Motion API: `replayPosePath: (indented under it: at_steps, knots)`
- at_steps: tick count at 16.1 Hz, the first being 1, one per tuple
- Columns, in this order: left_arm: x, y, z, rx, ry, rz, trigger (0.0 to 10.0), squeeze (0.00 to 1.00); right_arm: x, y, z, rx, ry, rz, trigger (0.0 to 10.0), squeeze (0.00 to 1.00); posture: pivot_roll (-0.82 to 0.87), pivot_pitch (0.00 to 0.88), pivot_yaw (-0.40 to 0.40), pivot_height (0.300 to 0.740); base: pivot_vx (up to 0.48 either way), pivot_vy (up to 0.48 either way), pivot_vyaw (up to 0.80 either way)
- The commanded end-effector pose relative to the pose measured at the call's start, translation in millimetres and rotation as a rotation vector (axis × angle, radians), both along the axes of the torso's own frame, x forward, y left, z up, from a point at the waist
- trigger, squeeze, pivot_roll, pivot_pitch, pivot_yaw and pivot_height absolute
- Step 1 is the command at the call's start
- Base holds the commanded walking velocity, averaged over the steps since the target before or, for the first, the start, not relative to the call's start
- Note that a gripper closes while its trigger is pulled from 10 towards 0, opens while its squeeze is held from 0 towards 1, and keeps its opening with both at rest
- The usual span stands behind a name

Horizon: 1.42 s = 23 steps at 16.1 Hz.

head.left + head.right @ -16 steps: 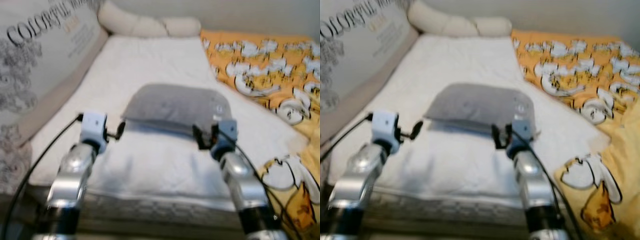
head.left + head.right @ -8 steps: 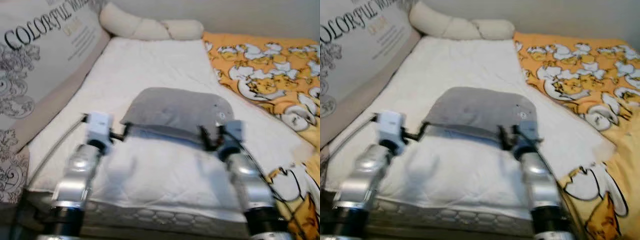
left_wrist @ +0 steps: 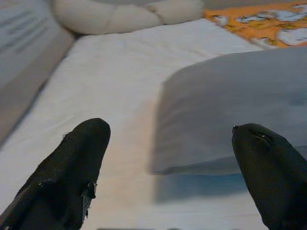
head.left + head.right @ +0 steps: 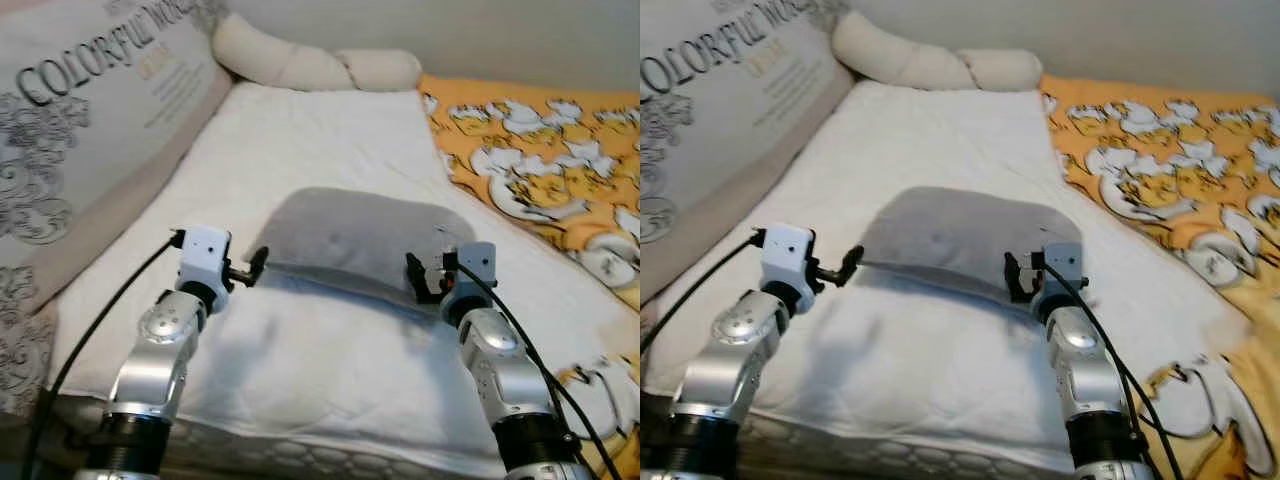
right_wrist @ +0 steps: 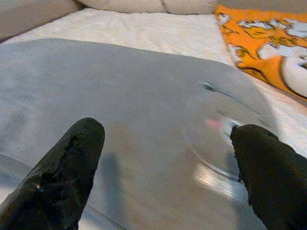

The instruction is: Clean up the room

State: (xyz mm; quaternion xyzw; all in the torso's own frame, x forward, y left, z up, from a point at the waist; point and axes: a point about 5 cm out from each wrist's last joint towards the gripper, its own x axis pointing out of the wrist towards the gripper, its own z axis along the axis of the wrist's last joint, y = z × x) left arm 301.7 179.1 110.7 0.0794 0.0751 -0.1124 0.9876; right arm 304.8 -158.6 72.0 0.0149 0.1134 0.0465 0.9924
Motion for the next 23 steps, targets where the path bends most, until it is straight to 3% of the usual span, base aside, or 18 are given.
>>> replayPosePath:
  at_steps: [1, 9, 10, 11, 12, 18, 19, 20, 21, 23]
  knots:
    - [2.1, 1.2, 2.9, 0.014, -0.013, 0.005, 10.0, 0.0, 3.4, 5.7, 5.7, 0.002, -0.022, 0.02, 10.0, 0.0, 0.11, 0.0, -0.009, 0.74, 0.0, 0.0, 0.0]
    - [1.6, -6.6, 4.3, 0.032, -0.018, -0.035, 10.0, 0.0, 5.8, 3.3, 6.9, 0.003, -0.032, -0.001, 10.0, 0.0, 0.11, 0.0, -0.002, 0.74, 0.0, 0.0, 0.0]
    - [0.6, -11.0, 3.7, 0.08, -0.018, -0.079, 10.0, 0.0, 7.8, -0.1, 9.6, -0.003, -0.04, -0.015, 10.0, 0.0, 0.1, 0.0, 0.007, 0.74, 0.0, 0.0, 0.0]
    - [-2.3, -12.2, 3.0, 0.178, -0.029, -0.123, 10.0, 0.0, 9.5, -7.3, 12.0, -0.023, -0.043, -0.044, 10.0, 0.0, 0.08, 0.0, 0.027, 0.74, 0.0, 0.0, 0.0]
    - [-3.4, -11.7, 3.0, 0.212, -0.033, -0.134, 10.0, 0.0, 9.8, -10.4, 12.3, -0.031, -0.04, -0.057, 10.0, 0.0, 0.08, 0.0, 0.027, 0.74, 0.0, 0.0, 0.0]
    - [-24.4, -3.7, -8.0, 0.179, 0.017, -0.14, 10.0, 0.0, 2.8, -71.8, 7.0, -0.146, 0.009, -0.247, 10.0, 0.0, 0.07, 0.0, 0.043, 0.74, 0.0, 0.0, 0.0]
    - [-24.8, -5.2, -8.4, 0.189, 0.022, -0.158, 10.0, 0.0, 6.3, -85.4, -0.8, -0.189, 0.075, -0.29, 10.0, 0.0, 0.09, 0.0, 0.032, 0.74, 0.0, 0.0, 0.0]
    - [-24.7, -5.2, -5.4, 0.185, 0.019, -0.159, 10.0, 0.0, 9.5, -89.1, -6.0, -0.215, 0.12, -0.286, 10.0, 0.0, 0.1, 0.0, 0.027, 0.74, 0.0, 0.0, 0.0]
    - [-25.6, -3.9, -4.6, 0.181, 0.021, -0.155, 10.0, 0.0, 12.9, -80.1, -10.8, -0.209, 0.153, -0.207, 10.0, 0.0, 0.1, 0.0, 0.026, 0.74, 0.0, 0.0, 0.0]
    - [-29.5, -1.1, -6.7, 0.167, 0.037, -0.148, 10.0, 0.0, 14.2, -47.0, -15.2, -0.121, 0.195, 0.072, 10.0, 0.0, 0.1, 0.0, 0.022, 0.74, 0.0, 0.0, 0.0]
